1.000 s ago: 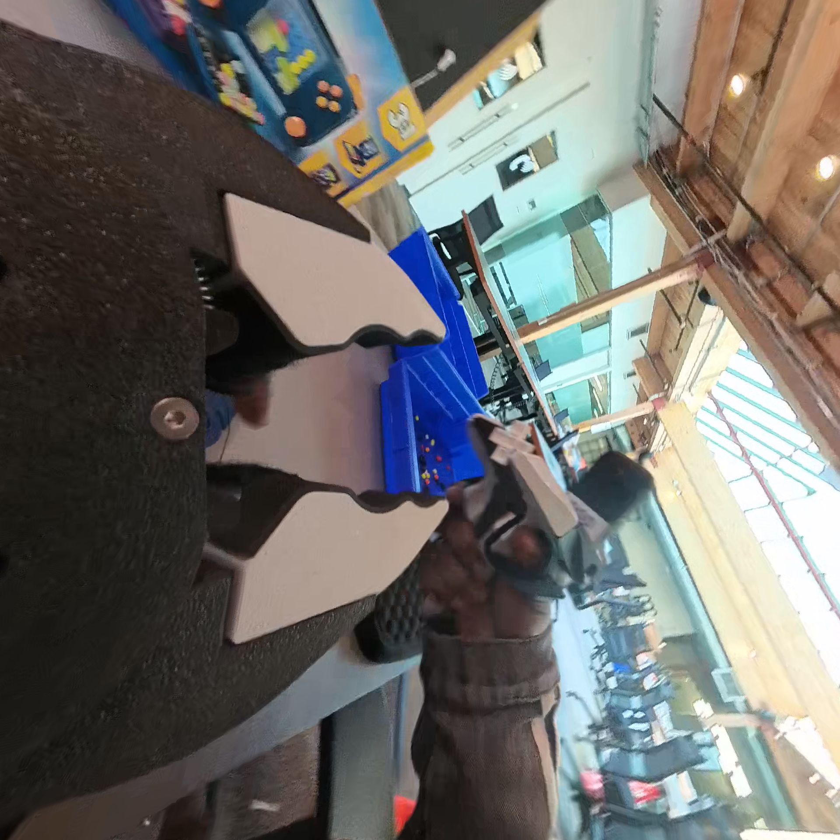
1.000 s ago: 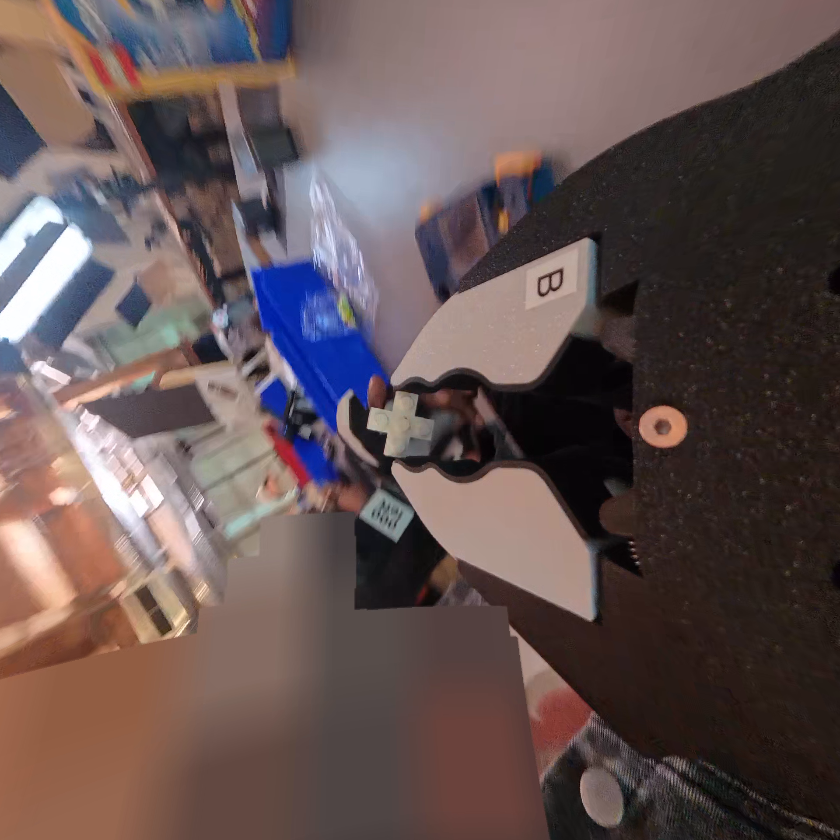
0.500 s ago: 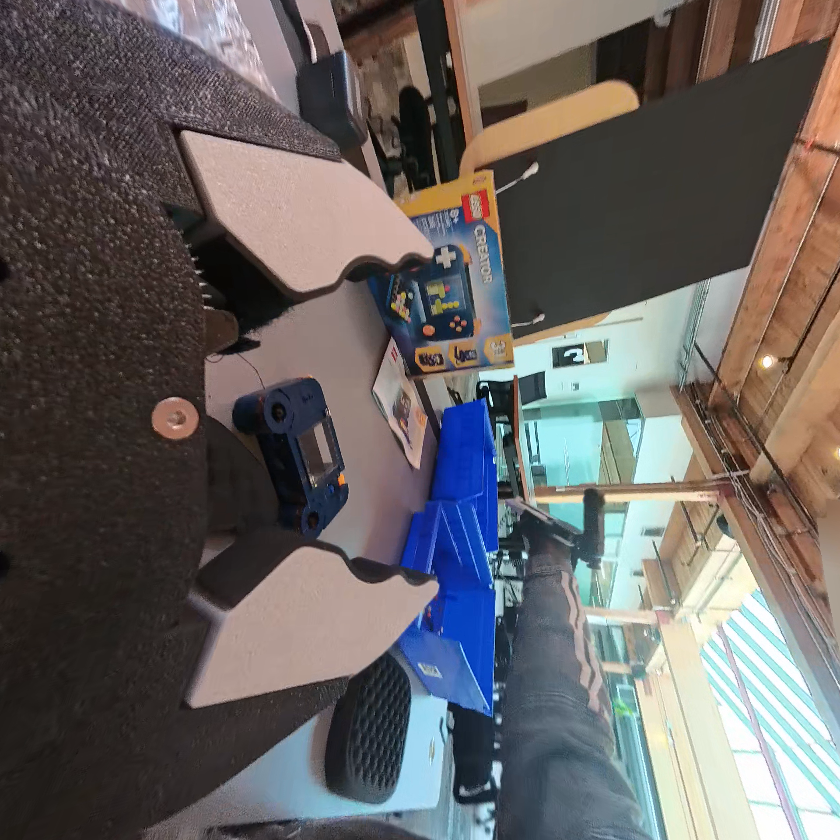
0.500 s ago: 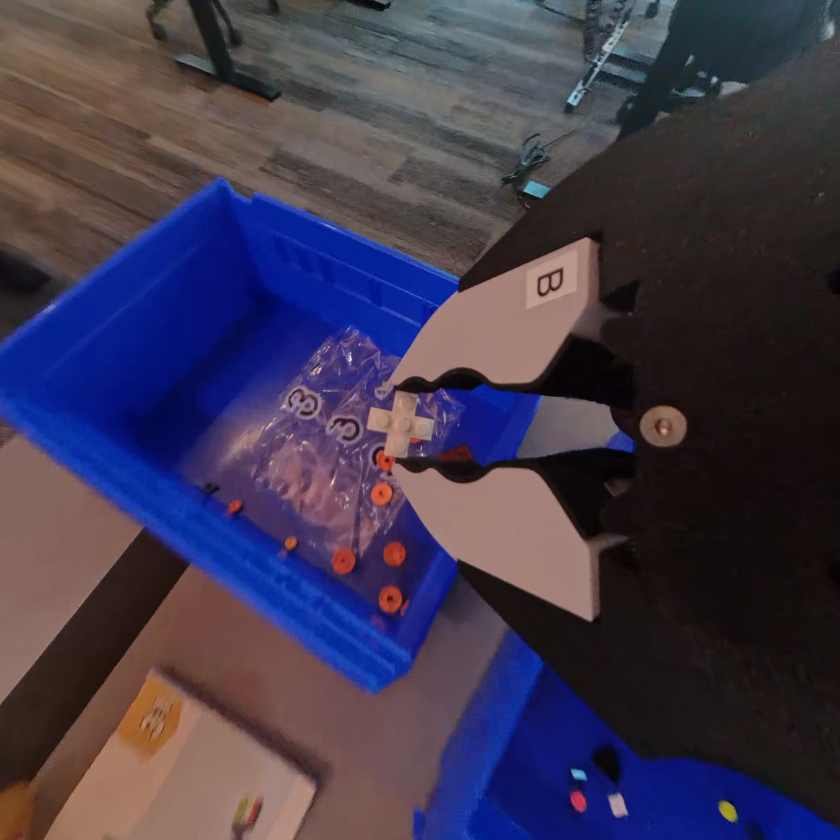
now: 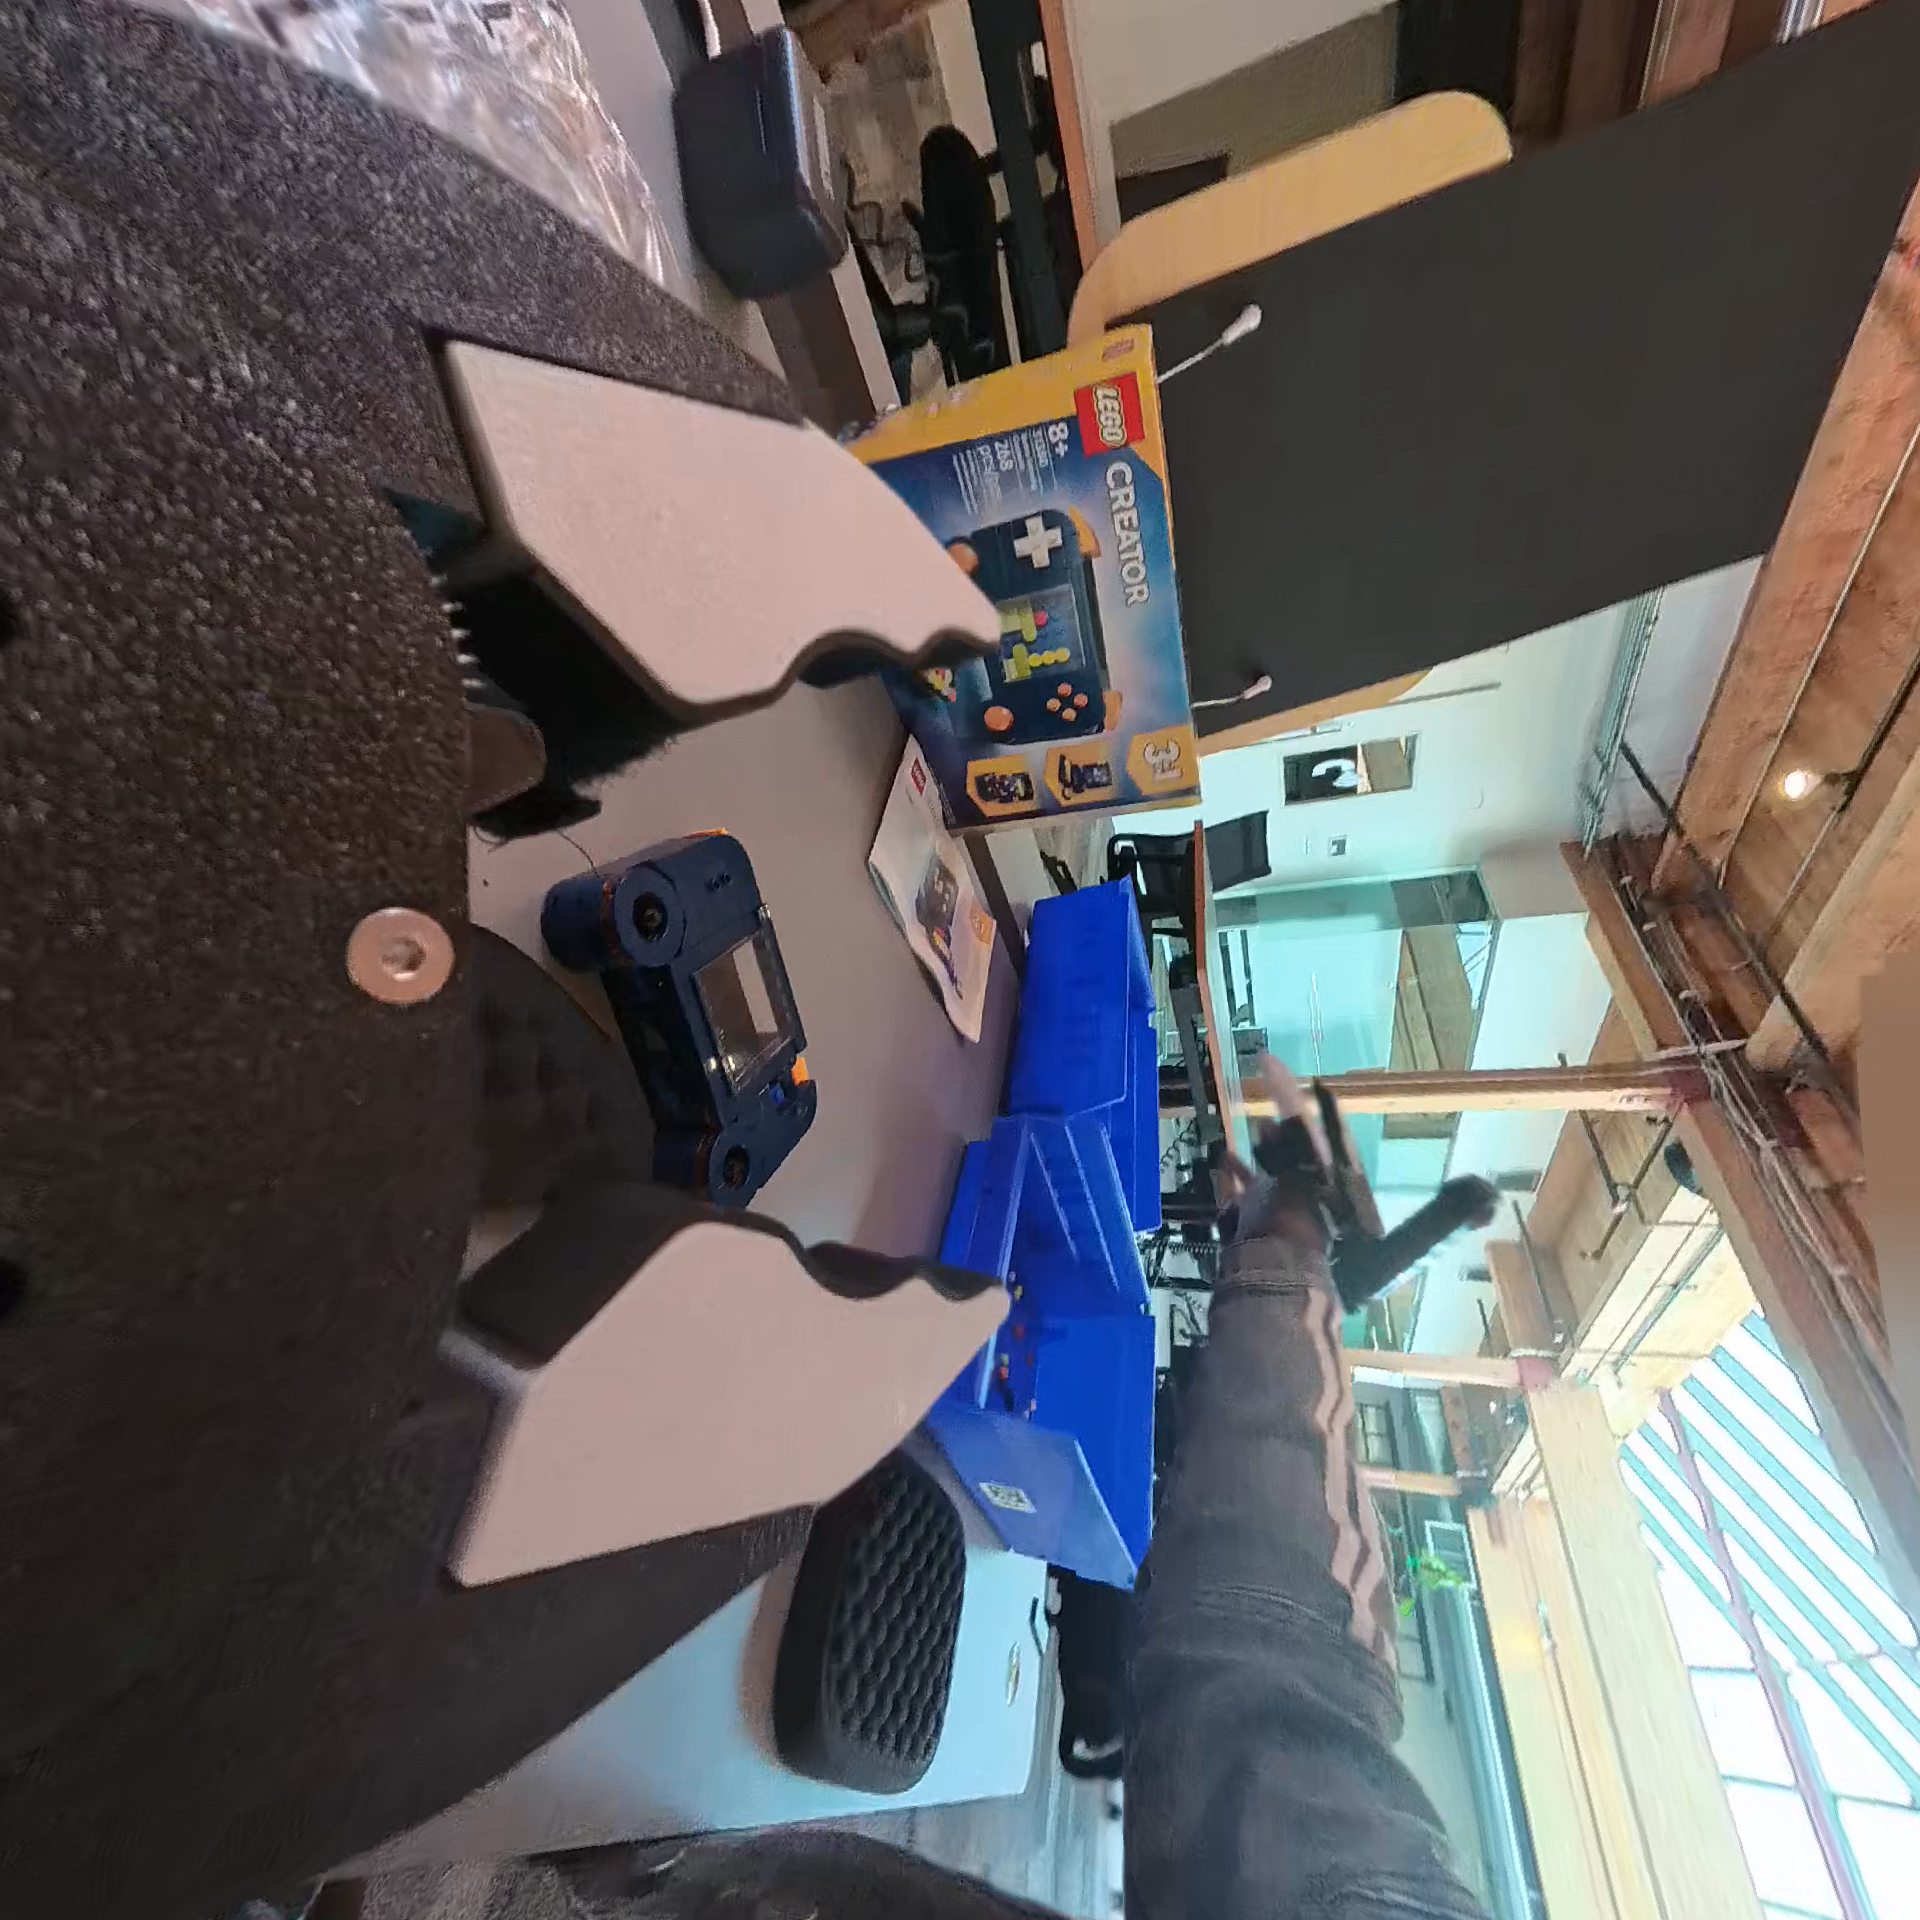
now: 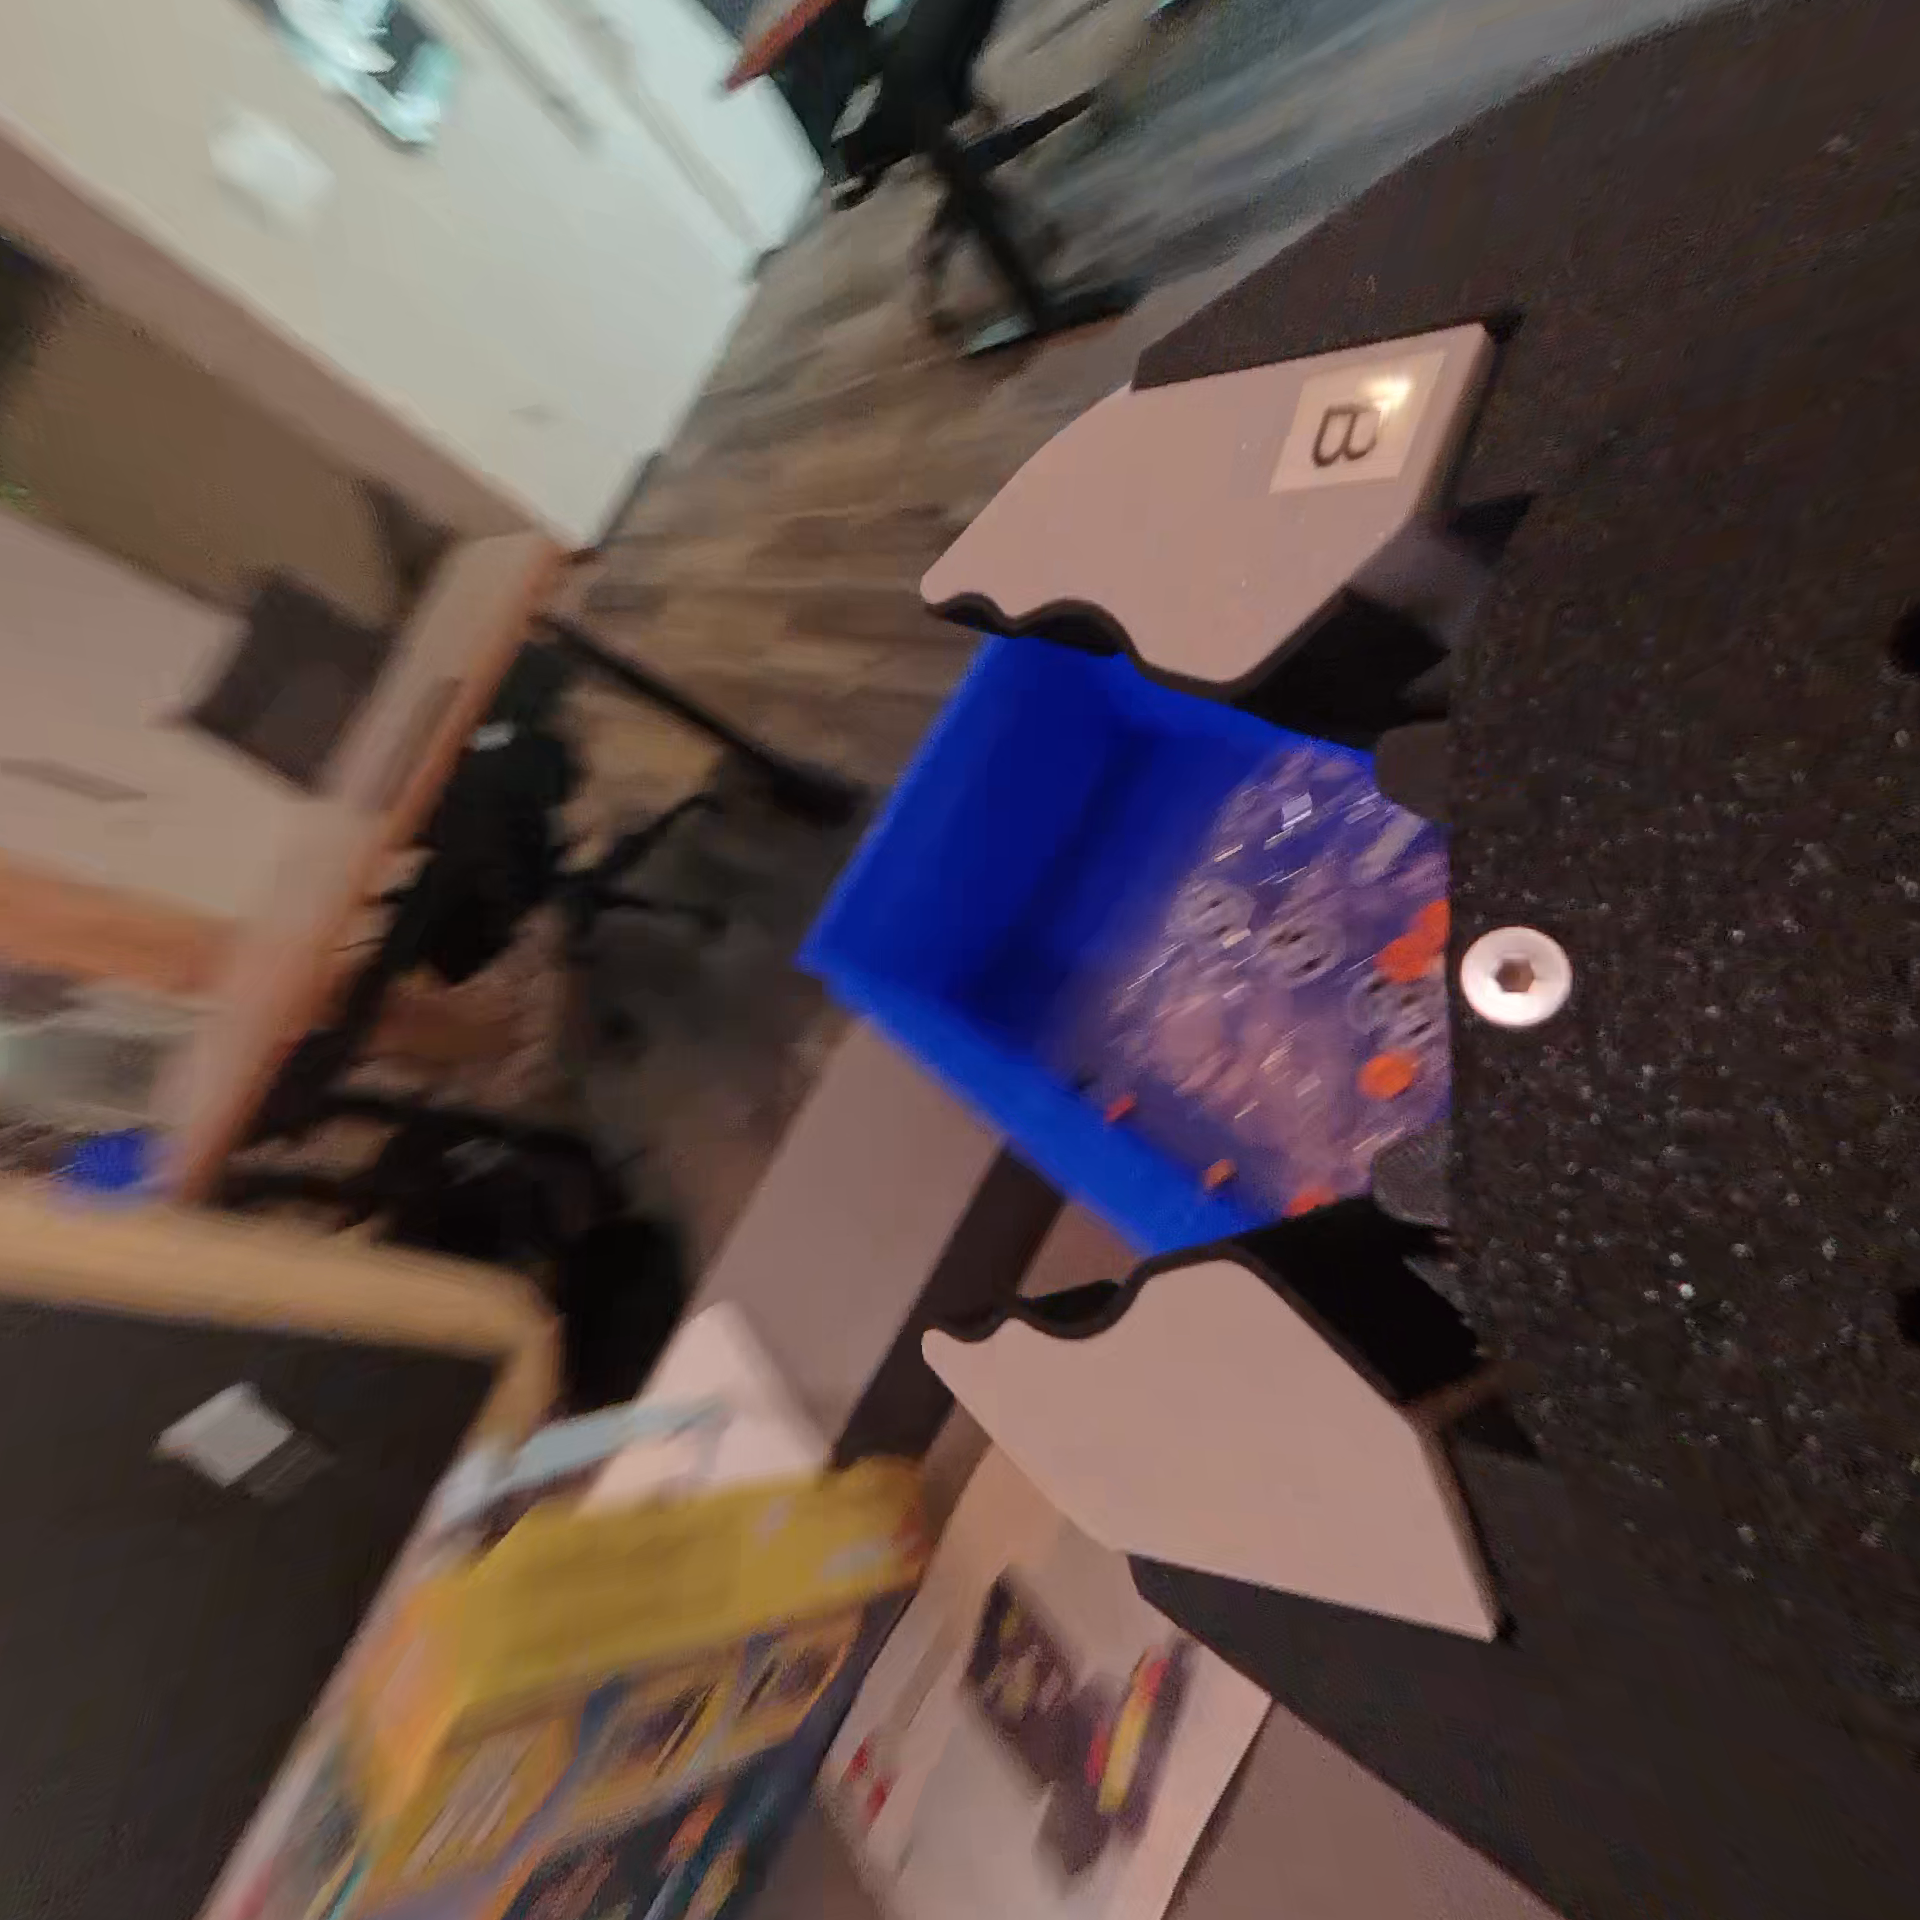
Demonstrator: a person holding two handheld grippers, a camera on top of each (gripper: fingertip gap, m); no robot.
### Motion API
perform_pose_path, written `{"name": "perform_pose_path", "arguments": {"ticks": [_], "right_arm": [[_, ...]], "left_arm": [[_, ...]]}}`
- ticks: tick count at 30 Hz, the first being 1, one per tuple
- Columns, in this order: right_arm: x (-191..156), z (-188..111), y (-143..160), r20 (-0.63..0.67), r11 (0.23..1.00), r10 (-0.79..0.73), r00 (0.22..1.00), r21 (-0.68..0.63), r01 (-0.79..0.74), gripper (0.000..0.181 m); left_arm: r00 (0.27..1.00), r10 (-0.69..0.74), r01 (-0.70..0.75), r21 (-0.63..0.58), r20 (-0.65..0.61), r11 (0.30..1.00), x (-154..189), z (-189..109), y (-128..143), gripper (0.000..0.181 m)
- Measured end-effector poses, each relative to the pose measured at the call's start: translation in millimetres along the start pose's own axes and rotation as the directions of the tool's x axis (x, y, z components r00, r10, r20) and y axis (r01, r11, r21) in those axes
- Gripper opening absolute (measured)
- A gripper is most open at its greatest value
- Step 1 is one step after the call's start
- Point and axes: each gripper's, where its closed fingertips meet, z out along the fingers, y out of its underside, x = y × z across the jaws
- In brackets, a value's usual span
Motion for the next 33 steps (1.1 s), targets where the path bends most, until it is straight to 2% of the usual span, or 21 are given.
{"name": "perform_pose_path", "arguments": {"ticks": [4,5,6,7,8,11,12,13,14,15,16,17,18,19,22,23,24,27,29,32,33], "right_arm": [[-87,-51,-94,0.175,0.912,0.004,0.985,0.402,-0.075,0.134],[-111,-70,-112,0.205,0.880,-0.015,0.979,0.468,-0.084,0.126],[-135,-92,-128,0.229,0.841,-0.057,0.972,0.535,-0.077,0.084],[-158,-115,-140,0.246,0.810,-0.082,0.966,0.581,-0.079,0.023],[-181,-134,-151,0.285,0.784,-0.091,0.954,0.611,-0.107,0.000],[-254,-181,-165,0.501,0.739,-0.079,0.862,0.610,-0.286,0.000],[-272,-195,-167,0.545,0.702,-0.063,0.836,0.620,-0.351,0.017],[-287,-206,-169,0.583,0.658,-0.034,0.812,0.624,-0.421,0.051],[-302,-213,-166,0.622,0.631,-0.005,0.783,0.609,-0.480,0.077],[-318,-217,-160,0.659,0.628,0.012,0.752,0.580,-0.519,0.088],[-334,-220,-150,0.685,0.639,0.002,0.729,0.560,-0.527,0.078],[-347,-225,-139,0.685,0.645,-0.032,0.728,0.570,-0.509,0.017],[-351,-223,-131,0.661,0.626,-0.007,0.750,0.588,-0.512,0.000],[-355,-217,-121,0.650,0.618,0.050,0.758,0.577,-0.535,0.000],[-386,-187,-78,0.708,0.752,0.131,0.694,0.385,-0.534,0.000],[-393,-176,-63,0.700,0.795,0.152,0.698,0.333,-0.508,0.004],[-403,-169,-51,0.693,0.838,0.127,0.709,0.308,-0.451,0.018],[-429,-153,-3,0.665,0.976,-0.052,0.745,0.192,-0.104,0.019],[-447,-152,22,0.722,0.992,-0.129,0.680,0.101,0.081,0.020],[-456,-142,29,0.737,0.987,-0.148,0.660,0.073,0.140,0.048],[-457,-138,28,0.745,0.989,-0.136,0.653,0.068,0.127,0.056]], "left_arm": [[0.999,0.017,-0.019,-0.047,-0.043,0.999,8,4,12,0.077],[0.998,0.023,-0.028,-0.081,-0.058,0.996,10,5,19,0.059],[0.998,0.038,-0.044,-0.113,-0.054,0.993,9,6,26,0.033],[0.997,0.064,-0.068,-0.137,-0.037,0.988,7,7,30,0.007],[0.995,0.095,-0.097,-0.147,-0.021,0.984,4,9,33,0.000],[0.990,0.137,-0.137,-0.215,-0.016,0.967,0,15,45,0.000],[0.991,0.133,-0.133,-0.239,-0.016,0.962,-1,17,50,0.000],[0.992,0.122,-0.121,-0.259,-0.011,0.958,-3,19,55,0.006],[0.994,0.110,-0.108,-0.280,-0.010,0.954,-4,22,60,0.025],[0.995,0.103,-0.103,-0.306,-0.014,0.947,-5,24,66,0.054],[0.995,0.103,-0.100,-0.340,-0.009,0.935,-8,26,73,0.074],[0.995,0.103,-0.098,-0.375,-0.009,0.922,-11,27,80,0.082],[0.995,0.097,-0.096,-0.404,-0.019,0.910,-13,28,86,0.082],[0.996,0.080,-0.087,-0.425,-0.033,0.901,-13,30,92,0.077],[0.997,0.027,-0.059,-0.482,-0.074,0.874,-13,33,106,0.048],[0.995,0.026,-0.069,-0.505,-0.092,0.861,-13,34,111,0.047],[0.993,0.031,-0.087,-0.541,-0.111,0.837,-12,34,117,0.049],[0.982,0.083,-0.170,-0.590,-0.172,0.789,-3,35,127,0.052],[0.975,0.079,-0.188,-0.576,-0.209,0.795,11,40,126,0.061],[0.979,0.068,-0.169,-0.583,-0.190,0.794,16,47,130,0.092],[0.982,0.070,-0.162,-0.587,-0.176,0.793,13,49,132,0.095]]}}
